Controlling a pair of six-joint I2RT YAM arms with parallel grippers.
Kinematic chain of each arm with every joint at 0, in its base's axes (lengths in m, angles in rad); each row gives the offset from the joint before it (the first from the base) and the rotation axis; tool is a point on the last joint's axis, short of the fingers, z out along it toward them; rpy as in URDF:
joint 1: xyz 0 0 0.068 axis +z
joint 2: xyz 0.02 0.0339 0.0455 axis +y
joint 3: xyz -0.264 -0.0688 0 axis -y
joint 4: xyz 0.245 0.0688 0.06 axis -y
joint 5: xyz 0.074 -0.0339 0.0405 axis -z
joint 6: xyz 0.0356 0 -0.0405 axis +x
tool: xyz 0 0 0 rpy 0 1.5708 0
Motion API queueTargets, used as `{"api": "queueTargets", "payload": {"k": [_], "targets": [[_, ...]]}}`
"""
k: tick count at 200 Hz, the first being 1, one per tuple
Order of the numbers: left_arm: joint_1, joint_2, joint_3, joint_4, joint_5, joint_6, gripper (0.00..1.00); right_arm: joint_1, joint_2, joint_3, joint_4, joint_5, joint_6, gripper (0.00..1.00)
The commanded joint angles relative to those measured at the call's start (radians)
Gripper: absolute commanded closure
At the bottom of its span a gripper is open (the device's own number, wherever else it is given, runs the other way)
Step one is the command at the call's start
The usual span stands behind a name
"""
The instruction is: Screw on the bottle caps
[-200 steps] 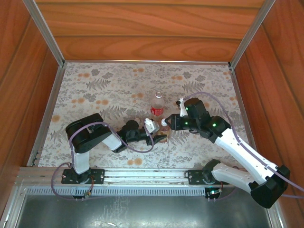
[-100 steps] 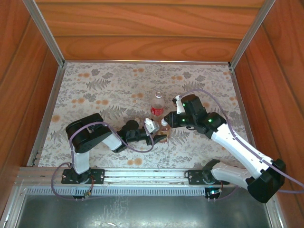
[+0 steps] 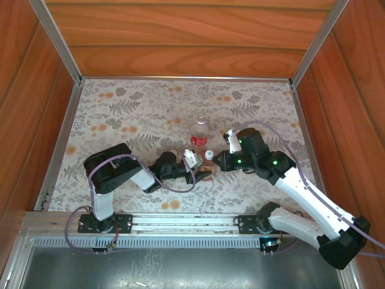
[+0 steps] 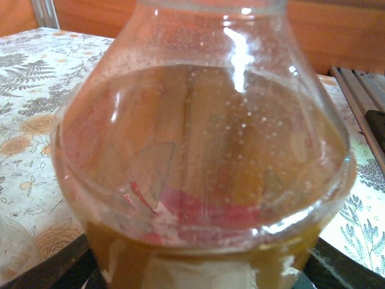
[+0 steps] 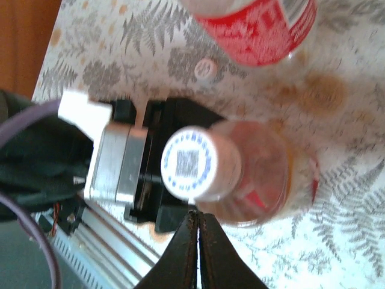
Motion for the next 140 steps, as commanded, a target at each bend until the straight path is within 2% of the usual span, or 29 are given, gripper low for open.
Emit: {"api": "queueTargets", "payload": {"k": [1, 11, 24, 39, 57, 99, 140], "targets": [[0.005, 0.050, -0.019, -0.187, 0.007, -0.024, 0.35, 0.004, -0.036, 0.004, -0.038, -0.009, 0.009, 0.88], [0.004, 0.050, -0.022, -0.187, 0.004, -0.020, 0.36, -0.001, -0.040, 0.016, -0.024, 0.030, 0.014, 0.86], [0.004, 0.051, -0.027, -0.189, 0.002, -0.018, 0.36, -0.015, -0.028, 0.034, -0.001, 0.061, 0.014, 0.78], [0.002, 0.049, -0.032, -0.188, 0.004, -0.019, 0.35, -0.041, 0.011, 0.054, 0.032, 0.047, 0.009, 0.70], [0.003, 0.046, -0.038, -0.189, 0.003, -0.019, 0.36, -0.060, 0.081, 0.082, 0.062, 0.008, -0.010, 0.68], [0.002, 0.050, -0.033, -0.189, 0.005, -0.018, 0.35, -0.070, 0.181, 0.114, 0.097, -0.044, -0.026, 0.78], [0.002, 0.065, -0.020, -0.188, 0.012, -0.038, 0.36, -0.070, 0.122, 0.048, 0.056, -0.134, -0.010, 0.89]]}}
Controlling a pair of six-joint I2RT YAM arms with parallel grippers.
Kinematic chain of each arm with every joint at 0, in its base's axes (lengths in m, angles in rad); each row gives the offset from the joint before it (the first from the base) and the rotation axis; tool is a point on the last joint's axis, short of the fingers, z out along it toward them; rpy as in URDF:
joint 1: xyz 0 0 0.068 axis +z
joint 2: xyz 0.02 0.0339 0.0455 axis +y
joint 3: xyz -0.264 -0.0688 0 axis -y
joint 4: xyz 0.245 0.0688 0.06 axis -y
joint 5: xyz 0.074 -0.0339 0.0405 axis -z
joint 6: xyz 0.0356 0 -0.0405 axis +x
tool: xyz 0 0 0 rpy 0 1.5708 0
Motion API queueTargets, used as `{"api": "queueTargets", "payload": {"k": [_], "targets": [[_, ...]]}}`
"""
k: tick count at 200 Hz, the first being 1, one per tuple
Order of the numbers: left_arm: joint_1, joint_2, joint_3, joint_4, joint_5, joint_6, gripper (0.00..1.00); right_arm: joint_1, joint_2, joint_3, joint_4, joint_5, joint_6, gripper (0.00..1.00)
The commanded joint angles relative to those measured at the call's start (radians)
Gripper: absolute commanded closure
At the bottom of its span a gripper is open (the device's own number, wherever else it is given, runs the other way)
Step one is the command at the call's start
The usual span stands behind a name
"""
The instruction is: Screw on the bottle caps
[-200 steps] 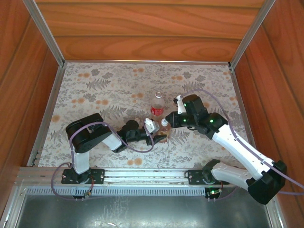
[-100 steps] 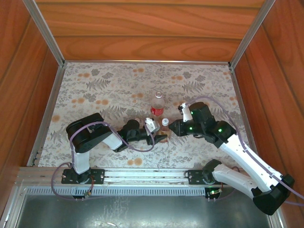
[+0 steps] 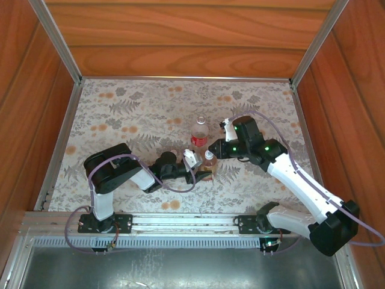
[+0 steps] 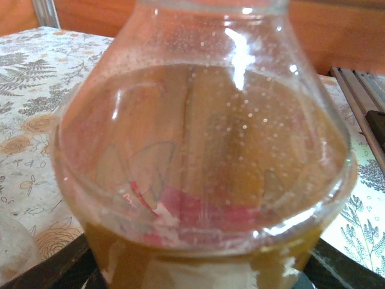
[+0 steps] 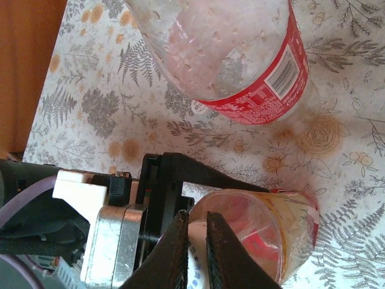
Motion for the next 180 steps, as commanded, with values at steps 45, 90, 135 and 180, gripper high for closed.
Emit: {"api": "queueTargets", "payload": {"k": [45, 90, 135, 180], "targets": [[0.004, 0.065, -0.008, -0.189, 0.018, -0.049, 0.36, 0.052, -0.185, -0.156, -0.068, -0.129, 0.078, 0.91], [0.004, 0.049, -0.024, -0.192, 0.012, -0.042, 0.36, 0.052, -0.234, -0.102, -0.113, -0.023, 0.063, 0.88], [0.004, 0.054, -0.024, -0.196, 0.008, -0.041, 0.36, 0.023, -0.130, -0.001, -0.070, 0.063, 0.010, 0.73], [0.005, 0.053, -0.023, -0.196, 0.004, -0.034, 0.36, -0.002, -0.021, 0.017, -0.028, 0.007, -0.010, 0.73]]}}
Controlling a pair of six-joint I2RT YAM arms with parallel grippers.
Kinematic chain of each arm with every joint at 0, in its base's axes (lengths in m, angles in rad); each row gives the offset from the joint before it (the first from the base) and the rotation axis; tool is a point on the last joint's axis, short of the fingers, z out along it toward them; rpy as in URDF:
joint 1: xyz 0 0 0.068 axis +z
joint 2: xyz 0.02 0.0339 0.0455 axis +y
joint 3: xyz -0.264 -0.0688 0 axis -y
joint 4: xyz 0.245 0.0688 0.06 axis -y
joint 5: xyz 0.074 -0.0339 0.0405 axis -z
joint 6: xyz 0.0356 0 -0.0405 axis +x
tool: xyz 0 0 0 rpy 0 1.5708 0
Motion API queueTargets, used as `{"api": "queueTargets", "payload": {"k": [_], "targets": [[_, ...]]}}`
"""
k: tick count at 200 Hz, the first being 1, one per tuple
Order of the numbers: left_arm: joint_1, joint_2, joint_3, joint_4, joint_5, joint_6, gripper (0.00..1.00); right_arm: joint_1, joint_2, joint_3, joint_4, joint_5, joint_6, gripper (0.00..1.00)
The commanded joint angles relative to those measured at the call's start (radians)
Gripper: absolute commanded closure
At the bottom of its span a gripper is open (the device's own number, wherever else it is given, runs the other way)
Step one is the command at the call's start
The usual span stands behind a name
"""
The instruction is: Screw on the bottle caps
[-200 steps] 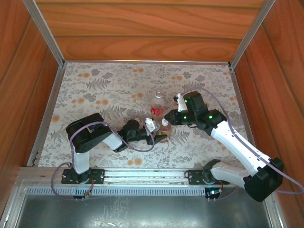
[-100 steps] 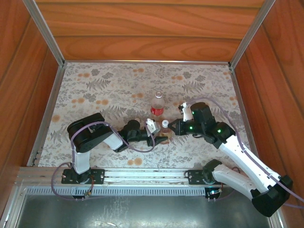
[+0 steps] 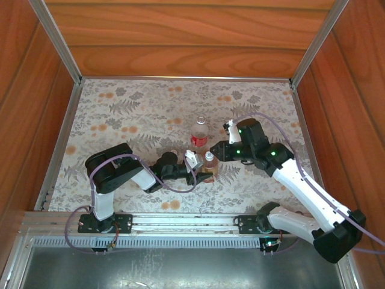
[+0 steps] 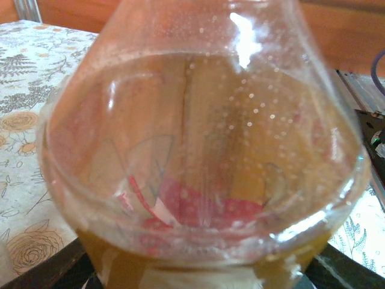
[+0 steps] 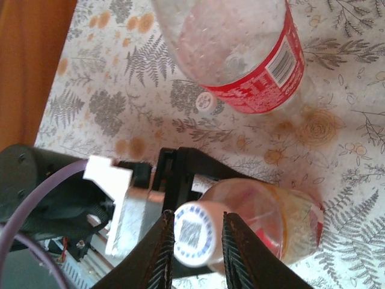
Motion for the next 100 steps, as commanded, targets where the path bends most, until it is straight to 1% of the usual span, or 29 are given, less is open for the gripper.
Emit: {"api": "queueTargets", "payload": {"k": [1, 16, 30, 49, 67, 76, 100], "targets": [[0.005, 0.043, -0.032, -0.192, -0.025, -0.017, 0.36, -0.010, 0.032, 0.011, 0.019, -0.021, -0.025, 0.74], [0.005, 0.043, -0.032, -0.192, -0.033, -0.018, 0.36, -0.010, 0.028, -0.002, 0.020, -0.041, -0.020, 0.77], [0.004, 0.042, -0.031, -0.192, -0.037, -0.020, 0.36, -0.010, 0.003, -0.028, 0.015, -0.063, -0.013, 0.82], [0.005, 0.041, -0.028, -0.192, -0.036, -0.024, 0.37, -0.010, -0.046, -0.086, 0.013, -0.124, 0.015, 0.87], [0.005, 0.041, -0.025, -0.193, -0.033, -0.029, 0.38, -0.004, -0.088, -0.138, 0.012, -0.197, 0.047, 0.89], [0.004, 0.043, -0.022, -0.194, -0.030, -0.032, 0.39, 0.004, -0.112, -0.156, 0.010, -0.214, 0.063, 0.89], [0.004, 0.038, -0.021, -0.194, -0.023, -0.031, 0.40, 0.012, -0.178, -0.162, -0.011, -0.192, 0.076, 0.88]]}}
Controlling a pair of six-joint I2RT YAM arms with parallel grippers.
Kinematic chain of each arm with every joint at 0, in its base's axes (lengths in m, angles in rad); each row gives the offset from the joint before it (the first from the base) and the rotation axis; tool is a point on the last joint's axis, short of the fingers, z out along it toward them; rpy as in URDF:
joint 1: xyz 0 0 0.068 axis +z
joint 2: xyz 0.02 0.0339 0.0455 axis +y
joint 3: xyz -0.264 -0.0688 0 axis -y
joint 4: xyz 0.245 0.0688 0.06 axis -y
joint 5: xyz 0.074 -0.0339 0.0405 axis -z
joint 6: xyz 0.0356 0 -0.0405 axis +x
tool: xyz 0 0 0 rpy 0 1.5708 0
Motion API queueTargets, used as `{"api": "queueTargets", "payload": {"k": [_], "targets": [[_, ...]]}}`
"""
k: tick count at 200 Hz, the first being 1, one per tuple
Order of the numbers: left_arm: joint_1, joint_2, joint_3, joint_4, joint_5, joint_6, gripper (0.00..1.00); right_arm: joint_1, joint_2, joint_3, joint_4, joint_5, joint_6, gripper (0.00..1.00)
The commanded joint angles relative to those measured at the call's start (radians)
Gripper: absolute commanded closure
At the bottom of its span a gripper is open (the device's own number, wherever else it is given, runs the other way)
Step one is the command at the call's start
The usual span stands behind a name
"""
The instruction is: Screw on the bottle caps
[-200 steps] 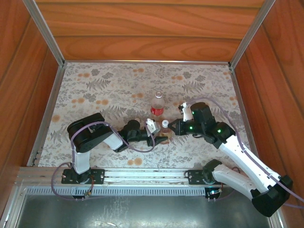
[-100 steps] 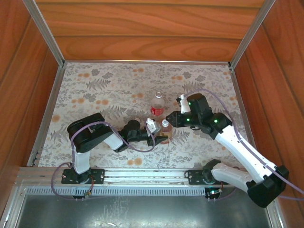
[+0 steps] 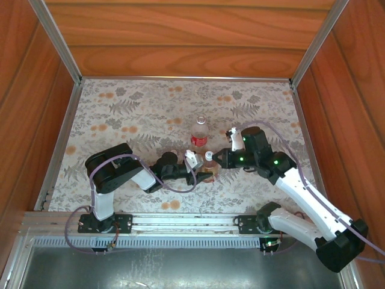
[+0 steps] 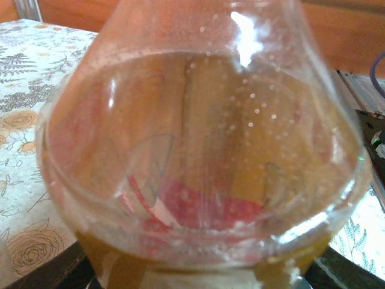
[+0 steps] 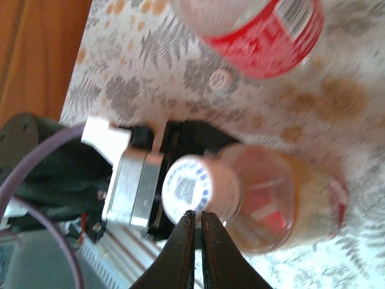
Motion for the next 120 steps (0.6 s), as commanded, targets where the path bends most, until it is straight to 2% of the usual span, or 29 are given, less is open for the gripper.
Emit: {"api": "queueTargets", "payload": {"k": [1, 39, 64, 92, 120], "targets": [[0.005, 0.038, -0.022, -0.192, -0.021, -0.026, 0.39, 0.017, -0.051, -0.021, -0.051, -0.073, 0.033, 0.88], [0.005, 0.039, -0.023, -0.194, -0.024, -0.019, 0.39, 0.005, -0.033, 0.054, -0.050, 0.072, 0.008, 0.81], [0.004, 0.039, -0.028, -0.194, -0.026, -0.021, 0.40, -0.014, 0.065, 0.104, -0.010, 0.069, -0.021, 0.72], [0.005, 0.040, -0.029, -0.194, -0.026, -0.019, 0.39, -0.023, 0.169, 0.156, -0.002, 0.046, -0.058, 0.72], [0.004, 0.041, -0.026, -0.195, -0.022, -0.020, 0.39, -0.022, 0.177, 0.143, 0.005, 0.033, -0.064, 0.77]]}}
